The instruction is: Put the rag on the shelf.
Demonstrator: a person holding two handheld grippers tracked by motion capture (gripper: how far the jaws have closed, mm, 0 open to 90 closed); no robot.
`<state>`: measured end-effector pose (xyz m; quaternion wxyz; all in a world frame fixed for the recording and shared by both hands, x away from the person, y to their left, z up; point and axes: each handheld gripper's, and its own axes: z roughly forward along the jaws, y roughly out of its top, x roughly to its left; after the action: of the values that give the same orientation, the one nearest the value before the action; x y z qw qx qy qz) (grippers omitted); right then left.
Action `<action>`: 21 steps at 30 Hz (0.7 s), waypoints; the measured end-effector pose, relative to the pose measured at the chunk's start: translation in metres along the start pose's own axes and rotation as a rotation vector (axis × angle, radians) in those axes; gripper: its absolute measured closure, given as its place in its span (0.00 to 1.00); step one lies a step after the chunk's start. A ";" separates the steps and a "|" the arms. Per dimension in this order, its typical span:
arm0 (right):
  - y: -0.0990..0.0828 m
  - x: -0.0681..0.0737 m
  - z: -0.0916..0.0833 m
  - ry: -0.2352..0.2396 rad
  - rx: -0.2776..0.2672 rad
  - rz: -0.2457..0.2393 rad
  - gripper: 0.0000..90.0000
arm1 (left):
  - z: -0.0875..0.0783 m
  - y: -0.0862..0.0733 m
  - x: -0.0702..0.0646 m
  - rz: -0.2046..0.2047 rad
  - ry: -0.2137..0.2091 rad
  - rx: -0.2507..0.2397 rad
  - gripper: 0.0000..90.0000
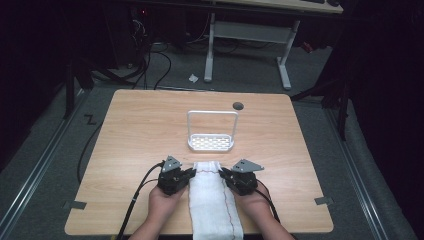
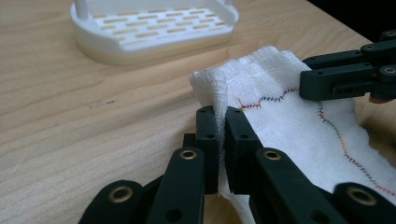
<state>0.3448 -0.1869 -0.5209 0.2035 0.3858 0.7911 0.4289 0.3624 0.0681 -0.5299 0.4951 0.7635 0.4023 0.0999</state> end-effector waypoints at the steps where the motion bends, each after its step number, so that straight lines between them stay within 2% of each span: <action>1: 0.000 0.001 -0.003 -0.006 -0.016 -0.006 0.91 | -0.005 0.001 -0.006 0.023 -0.002 -0.038 0.95; 7: 0.005 0.008 -0.021 -0.037 -0.110 -0.029 0.91 | -0.024 0.010 -0.022 0.058 0.000 -0.152 0.95; 11: 0.010 0.011 -0.030 -0.065 -0.171 -0.043 0.91 | -0.033 0.020 -0.030 0.082 -0.005 -0.210 0.95; 15: 0.019 0.010 -0.037 -0.085 -0.215 -0.050 0.91 | -0.038 0.034 -0.035 0.096 -0.017 -0.240 0.95; 16: 0.022 0.010 -0.039 -0.089 -0.222 -0.053 0.91 | -0.039 0.038 -0.036 0.104 -0.007 -0.244 0.95; 21: 0.035 0.007 -0.048 -0.108 -0.272 -0.050 0.91 | -0.045 0.058 -0.041 0.120 -0.013 -0.271 0.95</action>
<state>0.3239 -0.1946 -0.4649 0.3068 0.3574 0.7228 0.5056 0.3402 0.0586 -0.4488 0.5894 0.7130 0.3357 0.1778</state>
